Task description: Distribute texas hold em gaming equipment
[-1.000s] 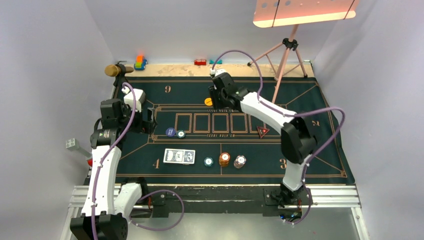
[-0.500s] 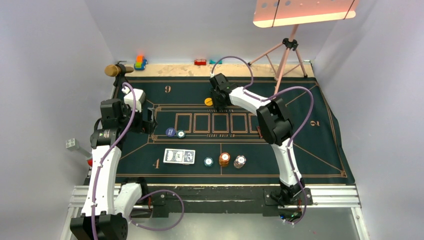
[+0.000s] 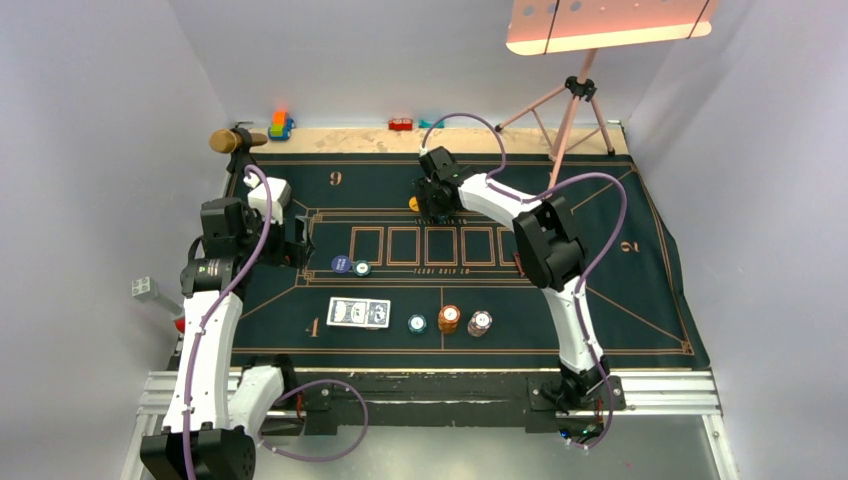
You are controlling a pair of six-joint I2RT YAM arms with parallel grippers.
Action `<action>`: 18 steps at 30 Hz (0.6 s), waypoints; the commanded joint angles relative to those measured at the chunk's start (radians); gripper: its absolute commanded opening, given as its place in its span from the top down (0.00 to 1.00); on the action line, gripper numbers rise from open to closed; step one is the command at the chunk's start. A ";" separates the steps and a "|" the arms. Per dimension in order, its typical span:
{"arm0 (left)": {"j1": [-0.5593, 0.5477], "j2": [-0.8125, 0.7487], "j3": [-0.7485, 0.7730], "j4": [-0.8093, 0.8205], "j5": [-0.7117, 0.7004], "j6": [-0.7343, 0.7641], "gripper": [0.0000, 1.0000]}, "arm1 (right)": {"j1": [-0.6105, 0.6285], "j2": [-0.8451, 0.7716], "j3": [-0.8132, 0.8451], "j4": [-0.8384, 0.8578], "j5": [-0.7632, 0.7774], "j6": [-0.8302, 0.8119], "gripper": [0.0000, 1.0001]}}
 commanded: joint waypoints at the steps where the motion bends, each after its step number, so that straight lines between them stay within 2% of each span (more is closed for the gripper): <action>1: 0.007 -0.012 0.005 0.012 0.019 0.017 0.00 | 0.006 -0.020 0.060 -0.028 0.025 -0.011 0.26; 7: 0.007 -0.012 0.007 0.013 0.016 0.017 0.00 | 0.060 -0.224 -0.015 -0.038 0.053 -0.020 0.21; 13: 0.008 -0.009 0.005 0.015 0.008 0.017 0.00 | 0.241 -0.418 -0.248 -0.012 0.007 -0.069 0.12; 18: 0.007 -0.006 0.006 0.016 0.006 0.019 0.00 | 0.398 -0.482 -0.393 -0.003 -0.052 -0.071 0.07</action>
